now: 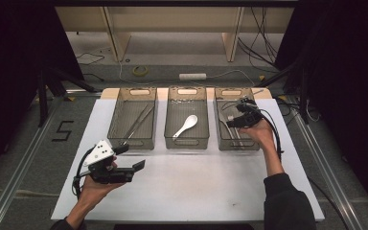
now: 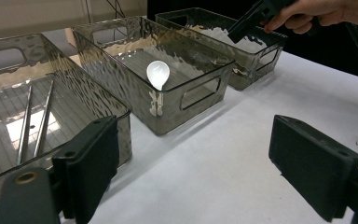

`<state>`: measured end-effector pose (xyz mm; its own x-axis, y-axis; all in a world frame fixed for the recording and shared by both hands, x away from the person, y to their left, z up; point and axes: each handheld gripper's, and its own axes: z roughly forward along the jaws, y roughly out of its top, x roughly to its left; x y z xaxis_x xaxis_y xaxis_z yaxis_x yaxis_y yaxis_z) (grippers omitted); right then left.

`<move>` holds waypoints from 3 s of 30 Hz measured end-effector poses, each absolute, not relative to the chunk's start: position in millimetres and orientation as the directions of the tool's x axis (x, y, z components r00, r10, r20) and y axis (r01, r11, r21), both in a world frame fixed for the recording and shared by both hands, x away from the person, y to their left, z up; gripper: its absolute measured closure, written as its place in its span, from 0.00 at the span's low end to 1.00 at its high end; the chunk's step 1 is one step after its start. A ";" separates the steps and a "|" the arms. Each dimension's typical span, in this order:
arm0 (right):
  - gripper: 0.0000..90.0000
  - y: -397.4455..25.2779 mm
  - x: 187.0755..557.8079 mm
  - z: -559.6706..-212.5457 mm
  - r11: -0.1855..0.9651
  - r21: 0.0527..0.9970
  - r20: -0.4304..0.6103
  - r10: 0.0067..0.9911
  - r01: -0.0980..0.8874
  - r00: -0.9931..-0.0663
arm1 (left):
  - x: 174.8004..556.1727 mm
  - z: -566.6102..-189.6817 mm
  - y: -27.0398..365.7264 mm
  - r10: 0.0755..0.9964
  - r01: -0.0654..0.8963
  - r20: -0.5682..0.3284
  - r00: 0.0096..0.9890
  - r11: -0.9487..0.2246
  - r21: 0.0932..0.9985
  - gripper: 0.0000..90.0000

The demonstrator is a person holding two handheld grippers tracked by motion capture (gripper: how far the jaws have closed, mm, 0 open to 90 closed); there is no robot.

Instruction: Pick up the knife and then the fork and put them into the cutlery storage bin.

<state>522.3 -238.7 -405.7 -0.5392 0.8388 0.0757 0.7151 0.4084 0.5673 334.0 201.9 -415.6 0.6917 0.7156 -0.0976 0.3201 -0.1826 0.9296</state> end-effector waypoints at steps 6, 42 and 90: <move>0.44 -234.8 509.0 -396.2 0.396 0.608 0.090 0.827 0.688 -0.556 | 334.2 -415.7 201.8 0.715 0.320 -0.096 0.692 -0.185 0.929 0.17; 0.27 -223.2 397.1 -392.3 0.249 0.850 0.129 0.756 0.464 -0.642 | 334.3 -416.4 200.1 0.710 0.327 -0.100 0.697 -0.191 0.926 0.17; 0.23 -241.4 322.2 -430.3 0.217 0.894 0.124 0.722 0.393 -0.681 | 334.2 -417.3 196.9 0.693 0.339 -0.107 0.713 -0.208 0.917 0.17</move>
<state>322.2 -241.4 -430.3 -0.6810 0.7217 0.1241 0.3927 0.2168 0.8938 334.2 196.9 -417.3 0.7127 0.6933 -0.1067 0.3394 -0.2078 0.9174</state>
